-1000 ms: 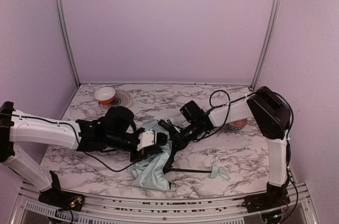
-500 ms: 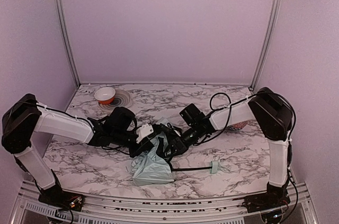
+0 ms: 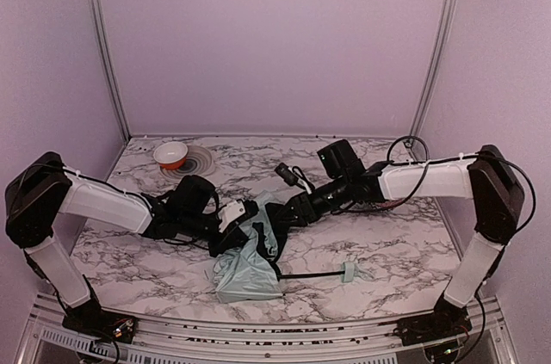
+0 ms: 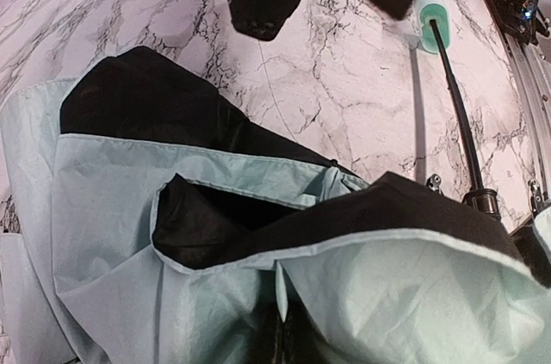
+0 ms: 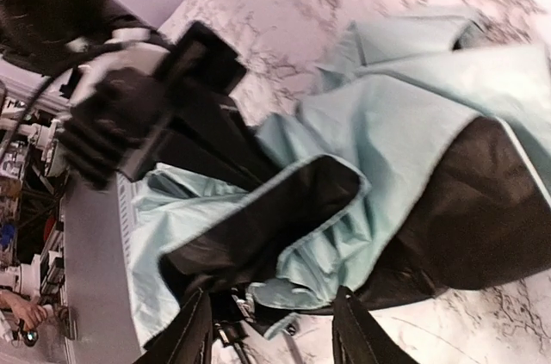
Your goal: Put away the umbrella
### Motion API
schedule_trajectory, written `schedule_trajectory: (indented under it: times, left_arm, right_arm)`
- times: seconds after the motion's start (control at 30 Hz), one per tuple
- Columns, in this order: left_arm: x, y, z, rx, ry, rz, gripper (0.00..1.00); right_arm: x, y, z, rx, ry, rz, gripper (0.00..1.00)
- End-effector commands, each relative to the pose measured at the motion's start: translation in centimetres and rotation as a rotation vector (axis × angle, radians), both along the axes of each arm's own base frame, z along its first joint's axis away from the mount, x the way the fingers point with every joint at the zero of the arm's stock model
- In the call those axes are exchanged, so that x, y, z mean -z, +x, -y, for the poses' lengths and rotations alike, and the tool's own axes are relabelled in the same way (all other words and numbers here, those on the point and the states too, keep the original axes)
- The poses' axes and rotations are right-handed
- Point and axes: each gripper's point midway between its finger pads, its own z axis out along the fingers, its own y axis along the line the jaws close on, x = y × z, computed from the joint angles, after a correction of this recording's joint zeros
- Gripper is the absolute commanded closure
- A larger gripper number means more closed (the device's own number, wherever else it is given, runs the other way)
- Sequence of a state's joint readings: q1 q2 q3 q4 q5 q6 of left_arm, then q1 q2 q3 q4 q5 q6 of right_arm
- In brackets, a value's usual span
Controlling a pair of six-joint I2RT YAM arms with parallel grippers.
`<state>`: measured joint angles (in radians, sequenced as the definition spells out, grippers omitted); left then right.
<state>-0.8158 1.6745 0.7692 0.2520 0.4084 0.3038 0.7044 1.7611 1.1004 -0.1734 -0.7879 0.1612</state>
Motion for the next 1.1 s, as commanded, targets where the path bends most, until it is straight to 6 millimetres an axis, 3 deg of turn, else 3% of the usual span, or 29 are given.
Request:
schedule_trajectory:
  times: [0.0,0.2,0.43,0.5,0.57,0.63,0.73,0.8,0.9,1.0,1.07]
  left_arm:
    - [-0.8,0.8,0.1,-0.037,-0.039,-0.036,1.00]
    - [-2.0,1.3,0.3,-0.059,-0.075,-0.035,1.00]
    - [-2.3,1.9,0.3,-0.092,-0.079,-0.022,1.00]
    - [-2.1,2.4,0.1,-0.116,-0.067,-0.016,1.00]
    - [-1.9,2.9,-0.2,-0.141,-0.059,-0.016,1.00]
    - [-2.1,3.5,-0.5,-0.175,-0.059,-0.012,0.99]
    - [-3.6,4.8,-1.4,-0.250,-0.073,0.029,0.53]
    - [-5.8,5.2,-2.0,-0.275,-0.106,0.072,0.37]
    - [-9.7,4.8,-2.8,-0.273,-0.179,0.138,0.26]
    - [-13.1,2.1,-2.9,-0.168,-0.258,0.158,0.24]
    - [-12.6,-0.7,-3.1,-0.065,-0.268,0.116,0.24]
  right_arm:
    - [-3.5,-0.7,-2.4,0.040,0.114,-0.026,0.53]
    - [-0.7,-0.9,-4.3,0.116,0.086,-0.185,0.48]
    - [0.3,-1.2,-6.9,0.078,0.072,-0.227,0.47]
    - [0.5,-1.4,-7.0,0.064,0.074,-0.241,0.56]
    - [0.9,-1.6,-6.8,0.061,0.062,-0.249,0.83]
    - [0.9,-1.8,-6.6,0.055,0.054,-0.244,0.97]
    - [0.1,-1.6,-6.5,0.051,0.079,-0.235,1.00]
    - [-0.5,-1.6,-6.6,0.029,0.106,-0.228,1.00]
    - [-2.4,-2.1,-7.0,-0.032,0.173,-0.201,1.00]
    - [-4.9,-2.2,-7.4,-0.071,0.245,-0.157,1.00]
    - [-6.3,-2.3,-7.6,-0.089,0.287,-0.138,1.00]
